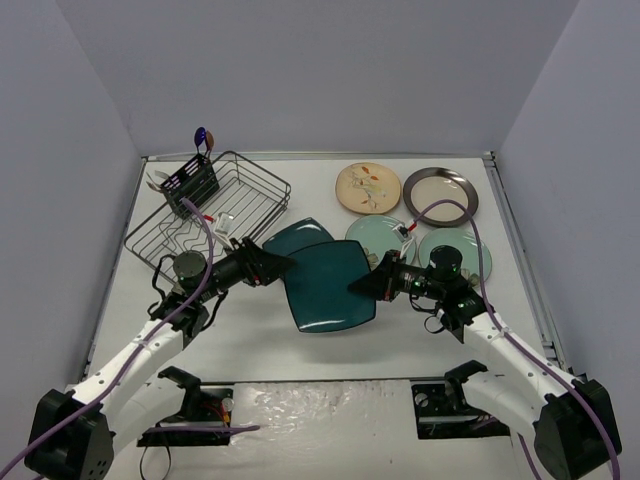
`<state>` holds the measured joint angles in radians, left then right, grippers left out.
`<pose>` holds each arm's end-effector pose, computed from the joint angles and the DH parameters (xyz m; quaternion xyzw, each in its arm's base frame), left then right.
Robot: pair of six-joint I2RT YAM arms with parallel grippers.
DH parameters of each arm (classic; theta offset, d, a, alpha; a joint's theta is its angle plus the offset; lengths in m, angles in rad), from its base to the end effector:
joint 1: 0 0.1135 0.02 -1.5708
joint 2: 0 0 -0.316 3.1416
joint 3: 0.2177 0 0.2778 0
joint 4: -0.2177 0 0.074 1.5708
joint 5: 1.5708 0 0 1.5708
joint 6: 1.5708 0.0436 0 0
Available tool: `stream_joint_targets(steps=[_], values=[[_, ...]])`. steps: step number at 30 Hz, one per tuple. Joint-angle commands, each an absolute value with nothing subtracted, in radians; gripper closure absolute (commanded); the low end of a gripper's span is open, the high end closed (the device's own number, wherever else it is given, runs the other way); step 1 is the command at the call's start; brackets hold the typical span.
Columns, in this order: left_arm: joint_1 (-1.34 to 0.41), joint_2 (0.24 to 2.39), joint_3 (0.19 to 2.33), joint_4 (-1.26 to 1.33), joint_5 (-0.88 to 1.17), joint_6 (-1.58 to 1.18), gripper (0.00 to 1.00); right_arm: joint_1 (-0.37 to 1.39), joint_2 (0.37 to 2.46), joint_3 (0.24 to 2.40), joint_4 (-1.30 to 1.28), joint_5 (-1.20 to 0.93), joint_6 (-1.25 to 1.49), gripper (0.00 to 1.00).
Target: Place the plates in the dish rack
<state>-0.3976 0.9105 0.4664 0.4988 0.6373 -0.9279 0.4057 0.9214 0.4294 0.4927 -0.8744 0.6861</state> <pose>0.1797 -0.1036 0.3067 0.0485 0.6897 -0.5941 0.4111 0.1690 0.1090 0.2900 -0.2071 0.6759 0.5885 0.3923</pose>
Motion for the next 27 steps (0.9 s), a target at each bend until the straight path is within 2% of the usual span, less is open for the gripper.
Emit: stream_joint_targets(steps=[1,14,18,21,27], values=[[-0.390,0.895,0.510,0.583,0.670,-0.943,0.15,0.403,0.916,0.516,0.758,-0.891,0.783,1.00],[-0.404,0.974,0.506,0.741,0.747,-1.040,0.18,0.408,1.020,0.511,1.092,-0.884,0.986,1.00],[-0.407,0.981,0.512,0.762,0.774,-1.052,0.26,0.407,1.042,0.515,1.122,-0.884,1.000,1.00],[-0.408,0.974,0.511,0.752,0.778,-1.054,0.37,0.407,1.045,0.517,1.117,-0.882,0.994,1.00],[-0.412,0.968,0.516,0.750,0.780,-1.055,0.51,0.407,1.049,0.515,1.117,-0.881,0.989,1.00]])
